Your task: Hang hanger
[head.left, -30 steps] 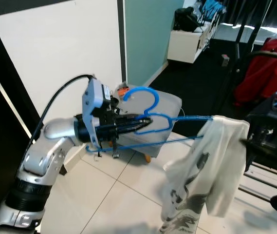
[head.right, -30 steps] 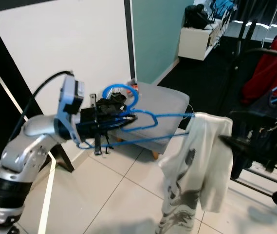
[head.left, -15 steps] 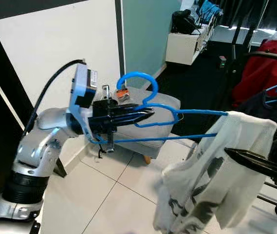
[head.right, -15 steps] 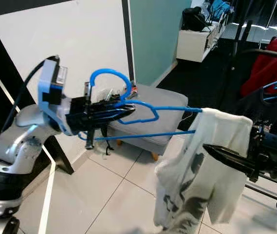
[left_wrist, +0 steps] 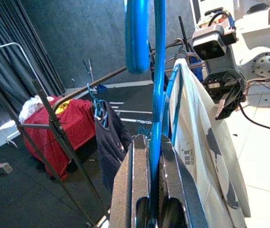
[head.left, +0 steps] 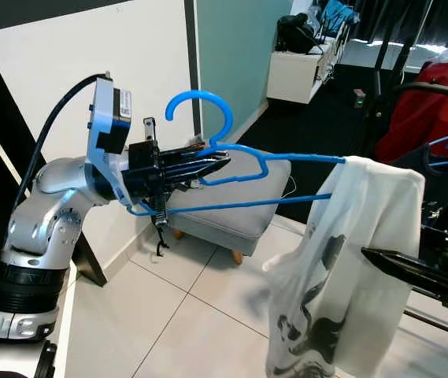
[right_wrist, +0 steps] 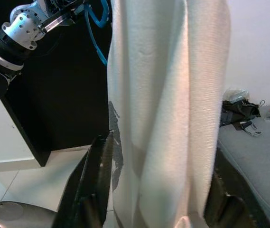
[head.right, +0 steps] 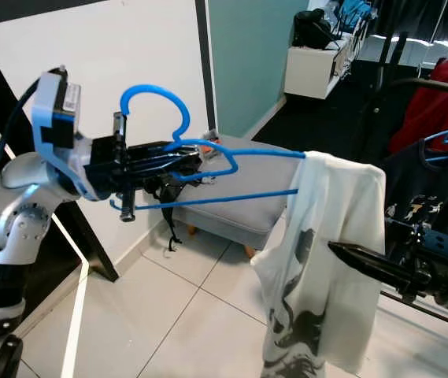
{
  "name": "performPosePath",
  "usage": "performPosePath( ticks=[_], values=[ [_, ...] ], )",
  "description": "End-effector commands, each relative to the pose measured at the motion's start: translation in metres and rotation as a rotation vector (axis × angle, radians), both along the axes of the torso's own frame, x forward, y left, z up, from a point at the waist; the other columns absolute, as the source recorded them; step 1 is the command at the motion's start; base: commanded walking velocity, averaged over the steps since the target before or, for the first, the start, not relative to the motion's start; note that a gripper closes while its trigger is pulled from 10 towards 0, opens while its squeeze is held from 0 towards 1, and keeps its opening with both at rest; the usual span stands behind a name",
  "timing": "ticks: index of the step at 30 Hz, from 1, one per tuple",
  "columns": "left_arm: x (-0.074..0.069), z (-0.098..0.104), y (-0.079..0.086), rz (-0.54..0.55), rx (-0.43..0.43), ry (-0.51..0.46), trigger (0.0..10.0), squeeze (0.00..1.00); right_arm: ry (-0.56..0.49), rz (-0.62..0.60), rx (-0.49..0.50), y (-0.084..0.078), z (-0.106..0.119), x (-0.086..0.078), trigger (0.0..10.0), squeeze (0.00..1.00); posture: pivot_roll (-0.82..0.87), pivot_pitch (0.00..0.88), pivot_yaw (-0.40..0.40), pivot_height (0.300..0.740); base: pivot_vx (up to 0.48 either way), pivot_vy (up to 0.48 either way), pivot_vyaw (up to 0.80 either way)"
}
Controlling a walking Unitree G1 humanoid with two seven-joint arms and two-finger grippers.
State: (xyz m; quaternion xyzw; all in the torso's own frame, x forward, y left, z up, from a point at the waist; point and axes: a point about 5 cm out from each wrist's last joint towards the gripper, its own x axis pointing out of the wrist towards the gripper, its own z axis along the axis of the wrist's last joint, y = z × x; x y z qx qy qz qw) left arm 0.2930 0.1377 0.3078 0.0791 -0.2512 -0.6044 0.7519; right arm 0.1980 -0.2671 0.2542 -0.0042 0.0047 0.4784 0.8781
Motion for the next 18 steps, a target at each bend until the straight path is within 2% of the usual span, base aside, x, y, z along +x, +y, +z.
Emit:
performPosePath(
  ticks=[1,9,13,18],
  values=[
    [0.001,0.007,0.011,0.024,-0.023,-0.026,0.0,0.0,0.012,0.022,0.011,0.003,-0.002,-0.001,0.0,0.0,-0.1,0.03,0.01,0.74,0.0,0.0,0.0],
    [0.002,0.006,0.017,0.042,-0.022,-0.021,0.0,0.0,0.004,0.015,0.017,0.002,-0.001,0.0,0.0,0.0,-0.11,0.033,0.008,0.74,0.0,0.0,0.0],
    [0.003,-0.005,0.023,0.038,0.032,0.01,0.0,0.0,-0.026,-0.009,0.033,0.0,0.004,0.003,0.0,0.0,-0.11,0.035,0.006,0.74,0.0,0.0,0.0],
    [0.004,-0.012,0.027,0.044,0.052,0.033,0.0,0.0,-0.047,-0.022,0.041,-0.001,0.007,0.004,0.0,0.0,-0.1,0.036,0.005,0.74,0.0,0.0,0.0]
  ],
)
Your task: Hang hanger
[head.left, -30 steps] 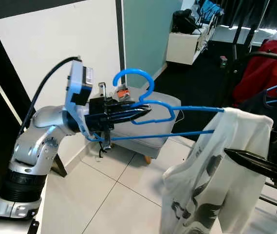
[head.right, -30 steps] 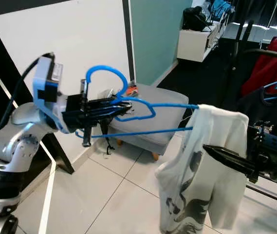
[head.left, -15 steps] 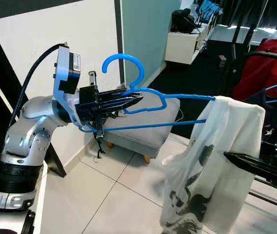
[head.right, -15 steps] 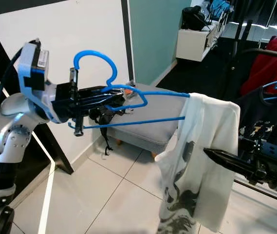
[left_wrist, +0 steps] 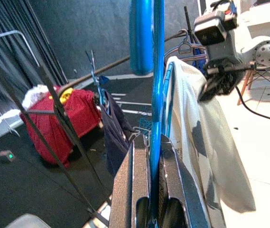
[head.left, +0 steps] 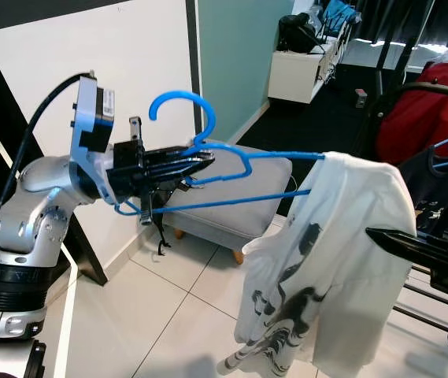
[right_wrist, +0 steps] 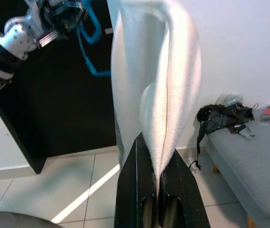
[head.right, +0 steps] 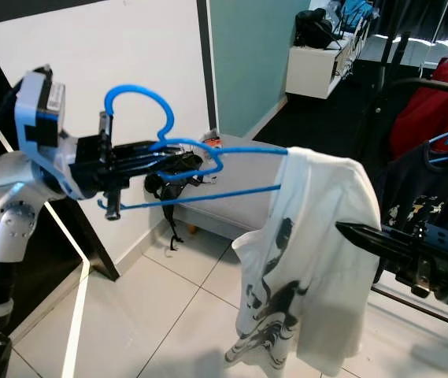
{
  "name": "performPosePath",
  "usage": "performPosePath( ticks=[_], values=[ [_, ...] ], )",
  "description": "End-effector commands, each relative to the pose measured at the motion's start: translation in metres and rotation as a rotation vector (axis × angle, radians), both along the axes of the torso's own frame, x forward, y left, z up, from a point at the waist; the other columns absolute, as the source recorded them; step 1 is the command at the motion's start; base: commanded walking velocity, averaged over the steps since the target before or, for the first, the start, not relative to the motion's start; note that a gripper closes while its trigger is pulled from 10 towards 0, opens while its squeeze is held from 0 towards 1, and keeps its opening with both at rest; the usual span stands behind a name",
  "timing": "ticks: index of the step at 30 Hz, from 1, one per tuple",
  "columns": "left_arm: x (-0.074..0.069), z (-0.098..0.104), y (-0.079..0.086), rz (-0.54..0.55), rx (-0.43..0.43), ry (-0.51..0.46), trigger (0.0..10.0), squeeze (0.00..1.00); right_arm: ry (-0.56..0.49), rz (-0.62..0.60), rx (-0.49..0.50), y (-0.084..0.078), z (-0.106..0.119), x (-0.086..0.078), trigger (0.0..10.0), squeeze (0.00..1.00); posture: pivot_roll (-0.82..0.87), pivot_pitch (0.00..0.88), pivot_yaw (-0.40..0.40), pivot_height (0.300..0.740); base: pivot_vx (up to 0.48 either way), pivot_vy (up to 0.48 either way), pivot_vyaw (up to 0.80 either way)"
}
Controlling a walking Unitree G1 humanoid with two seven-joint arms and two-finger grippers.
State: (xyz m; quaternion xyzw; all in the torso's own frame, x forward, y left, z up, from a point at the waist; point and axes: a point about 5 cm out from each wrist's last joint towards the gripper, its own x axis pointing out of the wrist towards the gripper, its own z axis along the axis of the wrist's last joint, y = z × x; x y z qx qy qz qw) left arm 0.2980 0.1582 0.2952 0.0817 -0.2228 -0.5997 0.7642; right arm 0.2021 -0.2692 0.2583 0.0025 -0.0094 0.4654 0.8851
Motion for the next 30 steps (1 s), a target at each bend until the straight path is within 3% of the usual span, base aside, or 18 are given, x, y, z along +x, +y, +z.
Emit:
performPosePath(
  ticks=[1,5,9,10,12,13,15,16,17,20,22,23,24,25,26,28,29,30],
  values=[
    [0.0,-0.004,0.008,0.023,0.04,-0.002,0.0,0.0,-0.046,0.001,0.025,0.001,0.006,0.001,0.0,0.0,-0.1,0.036,0.005,0.74,0.0,0.0,0.0],
    [0.002,-0.02,0.011,0.04,0.117,0.039,0.0,0.0,-0.1,-0.024,0.072,-0.002,0.013,0.004,0.0,0.0,-0.1,0.037,0.006,0.74,0.0,0.0,0.0],
    [0.001,-0.06,0.013,0.052,0.308,0.126,0.1,0.0,-0.187,-0.071,0.167,-0.006,0.027,0.008,0.0,0.0,-0.1,0.039,0.008,0.74,0.0,0.0,0.0],
    [0.001,-0.06,0.013,0.052,0.308,0.126,0.1,0.0,-0.187,-0.071,0.167,-0.006,0.027,0.008,0.0,0.0,-0.1,0.039,0.008,0.74,0.0,0.0,0.0],
    [-0.001,-0.087,0.012,0.058,0.422,0.178,0.6,0.0,-0.231,-0.114,0.209,-0.01,0.034,0.011,0.0,0.0,-0.1,0.039,0.009,0.74,0.0,0.0,0.0],
    [0.0,-0.101,0.014,0.08,0.447,0.217,1.9,0.0,-0.211,-0.165,0.19,-0.014,0.029,0.016,0.0,0.0,-0.1,0.039,0.009,0.74,0.0,0.0,0.0],
    [0.0,-0.108,0.015,0.097,0.454,0.24,1.9,0.0,-0.19,-0.198,0.169,-0.015,0.024,0.019,0.0,0.0,-0.1,0.039,0.009,0.74,0.0,0.0,0.0],
    [0.003,-0.12,0.018,0.139,0.461,0.282,3.3,0.0,-0.143,-0.264,0.119,-0.018,0.014,0.024,0.0,0.0,-0.09,0.04,0.012,0.74,0.0,0.0,0.0],
    [0.007,-0.137,0.022,0.226,0.468,0.342,10.0,0.0,-0.085,-0.352,0.082,-0.021,-0.003,0.032,10.0,0.0,-0.09,0.037,0.013,0.74,0.0,0.0,0.0],
    [0.01,-0.149,0.024,0.284,0.475,0.378,10.0,0.0,-0.05,-0.406,0.059,-0.022,-0.013,0.036,10.0,0.0,-0.09,0.036,0.013,0.74,0.0,0.0,0.0],
    [0.016,-0.2,0.036,0.583,0.424,0.584,10.0,0.0,0.125,-0.586,0.068,-0.023,-0.072,0.047,10.0,0.0,-0.08,0.036,0.014,0.74,0.0,0.0,0.0],
    [0.016,-0.2,0.036,0.583,0.424,0.584,10.0,0.0,0.125,-0.586,0.068,-0.023,-0.072,0.047,10.0,0.0,-0.08,0.036,0.014,0.74,0.0,0.0,0.0],
    [0.013,-0.219,0.04,0.679,0.419,0.663,10.0,0.0,0.201,-0.645,0.066,-0.022,-0.096,0.048,10.0,0.0,-0.08,0.036,0.014,0.74,0.0,0.0,0.0],
    [0.008,-0.245,0.045,0.849,0.358,0.816,10.0,0.0,0.324,-0.749,0.061,-0.024,-0.135,0.045,10.0,0.0,-0.06,0.036,0.01,0.74,0.0,0.0,0.8],
    [0.008,-0.245,0.045,0.849,0.358,0.816,10.0,0.0,0.324,-0.749,0.061,-0.024,-0.135,0.045,10.0,0.0,-0.06,0.036,0.01,0.74,0.0,0.0,0.8],
    [-0.008,-0.28,0.046,1.039,0.284,1.0,10.0,0.0,0.482,-0.854,0.021,-0.02,-0.191,0.031,10.0,0.0,-0.06,0.038,0.006,0.74,0.0,0.0,0.77],
    [-0.008,-0.28,0.046,1.039,0.284,1.0,10.0,0.0,0.482,-0.854,0.021,-0.02,-0.191,0.031,10.0,0.0,-0.06,0.038,0.006,0.74,0.0,0.0,0.77],
    [-0.018,-0.293,0.046,1.106,0.274,1.061,10.0,0.0,0.547,-0.883,-0.002,-0.016,-0.213,0.022,10.0,0.0,-0.05,0.04,0.0,0.74,0.0,0.0,0.77]
  ],
)
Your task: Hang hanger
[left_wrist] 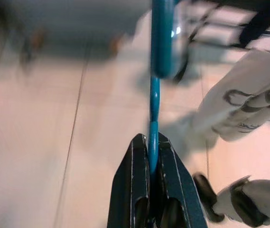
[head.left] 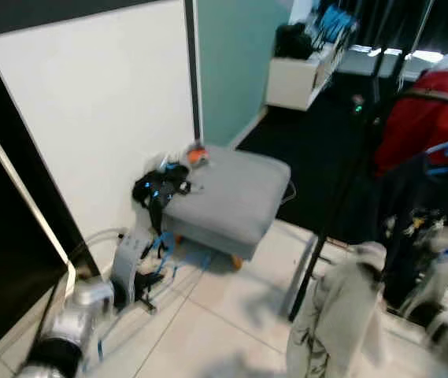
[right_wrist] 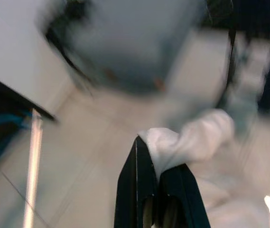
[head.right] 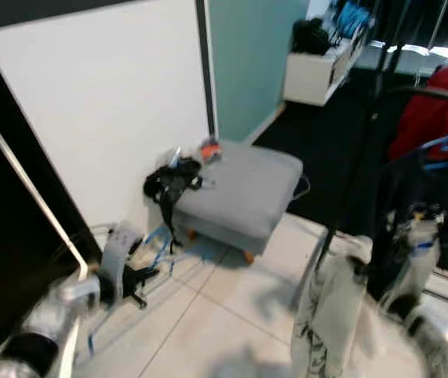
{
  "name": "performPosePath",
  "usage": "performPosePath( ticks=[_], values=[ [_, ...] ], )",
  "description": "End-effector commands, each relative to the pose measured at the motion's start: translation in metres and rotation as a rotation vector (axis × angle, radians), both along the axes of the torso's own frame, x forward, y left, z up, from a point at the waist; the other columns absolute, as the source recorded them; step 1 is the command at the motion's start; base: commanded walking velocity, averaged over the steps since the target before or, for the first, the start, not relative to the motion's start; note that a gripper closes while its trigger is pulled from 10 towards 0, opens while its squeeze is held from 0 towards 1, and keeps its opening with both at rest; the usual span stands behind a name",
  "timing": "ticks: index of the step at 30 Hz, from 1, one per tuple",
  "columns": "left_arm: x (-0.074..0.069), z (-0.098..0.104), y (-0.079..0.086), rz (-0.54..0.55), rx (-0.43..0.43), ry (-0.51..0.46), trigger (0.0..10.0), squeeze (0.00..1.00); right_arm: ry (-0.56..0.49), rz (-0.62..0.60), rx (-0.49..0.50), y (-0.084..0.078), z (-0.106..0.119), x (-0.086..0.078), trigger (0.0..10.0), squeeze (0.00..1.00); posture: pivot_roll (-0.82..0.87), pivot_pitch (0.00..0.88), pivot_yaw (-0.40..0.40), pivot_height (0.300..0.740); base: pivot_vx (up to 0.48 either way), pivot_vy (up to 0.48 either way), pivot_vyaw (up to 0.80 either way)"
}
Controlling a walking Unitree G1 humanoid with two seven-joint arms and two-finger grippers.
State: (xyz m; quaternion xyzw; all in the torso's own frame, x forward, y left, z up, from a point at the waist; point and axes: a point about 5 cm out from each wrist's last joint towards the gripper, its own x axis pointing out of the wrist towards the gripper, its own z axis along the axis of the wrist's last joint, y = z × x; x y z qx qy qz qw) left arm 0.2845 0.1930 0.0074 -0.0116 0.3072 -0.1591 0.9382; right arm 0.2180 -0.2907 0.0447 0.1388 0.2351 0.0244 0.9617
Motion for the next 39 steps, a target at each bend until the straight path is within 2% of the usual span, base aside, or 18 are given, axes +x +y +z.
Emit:
performPosePath(
  ticks=[1,4,10,12,13,16,17,18,20,24,30,39],
  values=[
    [-0.009,-0.012,0.01,0.124,0.019,0.051,10.0,0.0,0.003,0.009,-0.037,0.009,-0.009,0.001,10.0,0.0,-0.05,0.04,0.0,0.74,0.0,0.0,0.77],
    [-0.025,-0.025,0.011,0.226,-0.021,0.084,10.0,0.0,0.076,0.003,-0.032,0.018,-0.034,-0.015,10.0,0.0,-0.05,0.048,0.004,0.74,0.0,0.0,0.78],
    [-0.032,-0.029,0.012,0.268,-0.054,0.066,10.0,0.0,0.102,0.014,-0.032,0.021,-0.045,-0.027,10.0,0.0,-0.04,0.065,0.008,0.74,0.0,0.0,0.78],
    [-0.039,-0.035,0.011,0.297,-0.118,0.048,10.0,0.0,0.114,0.006,-0.027,0.025,-0.056,-0.038,10.0,0.0,-0.04,0.069,0.011,0.74,0.0,0.0,0.76],
    [-0.039,-0.035,0.011,0.297,-0.118,0.048,10.0,0.0,0.114,0.006,-0.027,0.025,-0.056,-0.038,10.0,0.0,-0.04,0.069,0.011,0.74,0.0,0.0,0.74],
    [-0.039,-0.028,0.009,0.282,-0.231,-0.056,10.0,0.0,0.055,-0.058,0.022,0.021,-0.06,-0.04,10.0,0.0,-0.03,0.076,0.014,0.74,0.0,0.0,0.73],
    [-0.039,-0.028,0.009,0.282,-0.231,-0.056,10.0,0.0,0.055,-0.058,0.022,0.021,-0.06,-0.04,10.0,0.0,-0.03,0.076,0.014,0.74,0.0,0.0,0.73],
    [-0.038,-0.027,0.009,0.309,-0.284,-0.058,10.0,0.0,0.048,-0.072,0.037,0.019,-0.063,-0.041,10.0,0.0,-0.03,0.074,0.016,0.74,0.0,0.0,0.73],
    [-0.035,-0.026,0.011,0.329,-0.317,-0.056,10.0,0.0,0.058,-0.07,0.041,0.017,-0.067,-0.041,10.0,0.0,-0.03,0.072,0.011,0.74,0.0,0.0,0.73],
    [-0.033,-0.026,0.007,0.294,-0.283,-0.06,10.0,0.0,0.067,-0.088,0.047,0.016,-0.071,-0.041,10.0,0.0,-0.02,0.072,0.008,0.74,0.0,0.0,0.73],
    [-0.028,-0.023,0.008,0.314,-0.291,-0.084,10.0,0.0,0.063,-0.096,0.047,0.016,-0.072,-0.035,10.0,0.0,-0.01,0.072,0.002,0.74,0.0,0.0,0.73],
    [-0.021,-0.019,0.004,0.281,-0.276,-0.11,10.0,0.0,0.048,-0.1,0.04,0.015,-0.072,-0.024,10.0,0.0,0.0,0.049,-0.009,0.74,0.0,0.0,0.73]
  ],
)
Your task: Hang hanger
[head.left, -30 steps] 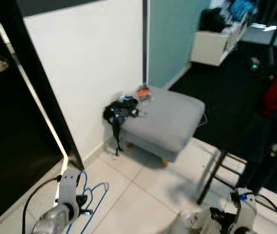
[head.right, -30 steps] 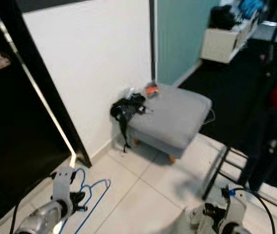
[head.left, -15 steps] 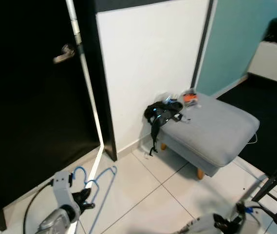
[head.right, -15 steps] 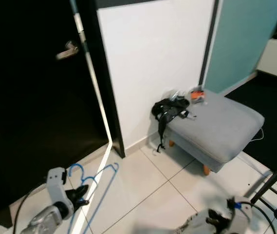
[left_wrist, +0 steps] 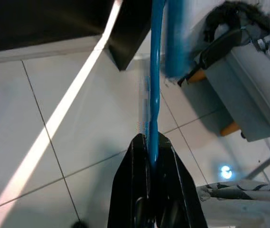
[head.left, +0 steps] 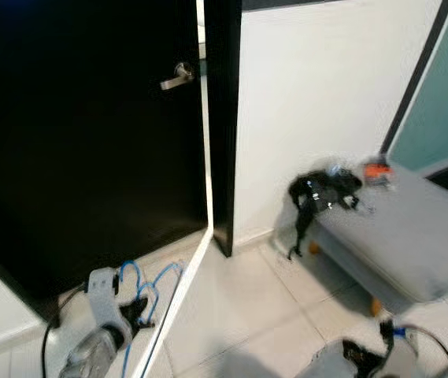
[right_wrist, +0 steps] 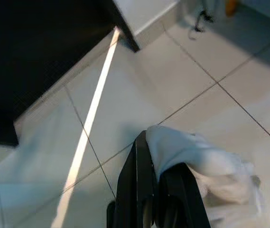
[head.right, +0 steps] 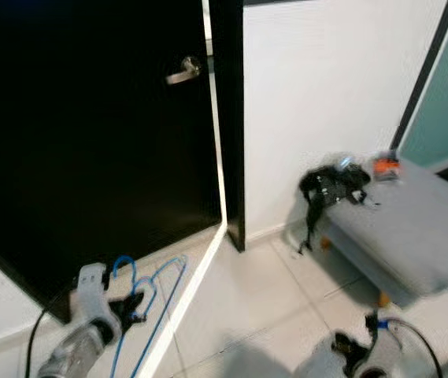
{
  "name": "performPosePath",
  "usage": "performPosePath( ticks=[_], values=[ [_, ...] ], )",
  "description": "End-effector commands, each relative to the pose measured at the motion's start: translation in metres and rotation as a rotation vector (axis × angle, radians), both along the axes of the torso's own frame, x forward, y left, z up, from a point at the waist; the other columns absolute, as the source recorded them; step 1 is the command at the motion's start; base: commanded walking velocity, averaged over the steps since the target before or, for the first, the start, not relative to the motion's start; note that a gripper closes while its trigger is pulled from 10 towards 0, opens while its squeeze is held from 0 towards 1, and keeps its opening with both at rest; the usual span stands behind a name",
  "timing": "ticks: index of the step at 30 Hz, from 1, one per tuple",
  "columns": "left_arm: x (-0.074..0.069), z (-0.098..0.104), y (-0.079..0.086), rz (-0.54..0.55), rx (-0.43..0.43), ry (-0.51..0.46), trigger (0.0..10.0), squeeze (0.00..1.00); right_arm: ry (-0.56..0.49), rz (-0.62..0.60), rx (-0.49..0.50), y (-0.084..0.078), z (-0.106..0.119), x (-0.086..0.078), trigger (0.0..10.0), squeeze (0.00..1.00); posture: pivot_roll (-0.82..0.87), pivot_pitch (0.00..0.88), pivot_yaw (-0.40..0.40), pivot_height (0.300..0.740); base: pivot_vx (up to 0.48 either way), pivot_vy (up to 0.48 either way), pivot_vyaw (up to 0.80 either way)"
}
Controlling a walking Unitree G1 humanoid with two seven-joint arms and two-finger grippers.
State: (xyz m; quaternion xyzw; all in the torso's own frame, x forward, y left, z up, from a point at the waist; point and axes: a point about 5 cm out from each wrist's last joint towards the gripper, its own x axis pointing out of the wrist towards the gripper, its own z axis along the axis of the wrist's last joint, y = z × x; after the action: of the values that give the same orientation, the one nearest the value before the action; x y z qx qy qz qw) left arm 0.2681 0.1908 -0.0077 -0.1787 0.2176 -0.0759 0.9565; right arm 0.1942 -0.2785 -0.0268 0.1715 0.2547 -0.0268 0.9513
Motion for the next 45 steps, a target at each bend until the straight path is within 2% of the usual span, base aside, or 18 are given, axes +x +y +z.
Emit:
performPosePath(
  ticks=[1,10,13,15,19,20,21,23,27,30,32,35,37,40,45],
  values=[
    [-0.003,-0.003,0.006,0.014,0.018,0.01,10.0,0.0,-0.011,0.009,-0.001,0.004,-0.001,0.002,10.0,0.0,0.0,0.051,-0.013,0.74,0.0,0.0,0.73],
    [-0.005,-0.003,0.008,0.02,0.04,-0.008,10.0,0.0,-0.014,0.018,0.004,0.005,-0.002,0.001,10.0,0.0,0.01,0.056,-0.032,0.74,0.0,0.0,0.73],
    [-0.009,-0.003,0.01,0.028,0.081,-0.029,10.0,0.0,-0.014,0.021,0.01,0.004,-0.003,-0.003,10.0,0.0,-0.01,0.065,-0.034,0.74,0.0,0.0,0.73],
    [-0.012,-0.002,0.012,0.03,0.214,-0.059,10.0,0.0,-0.015,0.019,0.012,0.002,-0.004,-0.006,10.0,0.0,-0.02,0.07,-0.031,0.74,0.0,0.0,0.73],
    [-0.016,0.0,0.01,-0.032,0.416,-0.11,10.0,0.0,-0.017,0.016,0.014,0.001,-0.004,-0.007,10.0,0.0,-0.01,0.069,-0.032,0.74,0.0,0.0,0.73],
    [-0.017,0.002,0.012,-0.056,0.518,-0.126,10.0,0.0,-0.018,0.016,0.015,0.001,-0.004,-0.007,10.0,0.0,-0.01,0.069,-0.032,0.74,0.0,0.0,0.73],
    [-0.017,0.002,0.012,-0.056,0.518,-0.126,10.0,0.0,-0.018,0.016,0.015,0.001,-0.004,-0.007,10.0,0.0,-0.01,0.069,-0.032,0.74,0.0,0.0,0.73],
    [-0.023,0.002,0.018,-0.071,0.679,-0.142,10.0,0.0,-0.019,0.018,0.018,0.002,-0.003,-0.006,10.0,0.0,-0.01,0.067,-0.035,0.74,0.0,0.0,0.73],
    [-0.033,-0.003,0.022,-0.087,0.727,-0.129,10.0,0.0,-0.024,0.023,0.022,0.003,-0.003,-0.005,10.0,0.0,0.0,0.066,-0.038,0.74,0.0,0.0,0.73],
    [-0.039,-0.001,0.027,-0.111,0.894,-0.167,10.0,0.0,-0.028,0.028,0.025,0.004,-0.002,-0.003,10.0,0.0,0.0,0.07,-0.043,0.74,0.0,0.0,0.73],
    [-0.041,0.002,0.031,-0.077,0.992,-0.192,10.0,0.0,-0.031,0.031,0.026,0.004,-0.001,-0.001,10.0,0.0,0.0,0.071,-0.042,0.74,0.0,0.0,0.72],
    [-0.043,0.001,0.031,-0.08,1.019,-0.195,10.0,0.0,-0.033,0.032,0.026,0.004,0.0,-0.001,10.0,0.0,0.0,0.073,-0.043,0.74,0.0,0.0,0.72],
    [-0.05,-0.006,0.036,-0.036,1.032,-0.146,10.0,0.0,-0.036,0.034,0.024,0.004,0.0,0.001,10.0,0.0,0.0,0.073,-0.042,0.74,0.0,0.0,0.72],
    [-0.056,-0.008,0.042,-0.012,1.14,-0.118,10.0,0.0,-0.038,0.034,0.024,0.003,0.001,0.002,10.0,0.0,0.01,0.077,-0.047,0.74,0.0,0.0,0.72],
    [-0.056,-0.007,0.044,0.003,1.154,-0.112,10.0,0.0,-0.041,0.036,0.024,0.003,0.002,0.003,10.0,0.0,0.01,0.079,-0.05,0.74,0.0,0.0,0.72]
  ],
)
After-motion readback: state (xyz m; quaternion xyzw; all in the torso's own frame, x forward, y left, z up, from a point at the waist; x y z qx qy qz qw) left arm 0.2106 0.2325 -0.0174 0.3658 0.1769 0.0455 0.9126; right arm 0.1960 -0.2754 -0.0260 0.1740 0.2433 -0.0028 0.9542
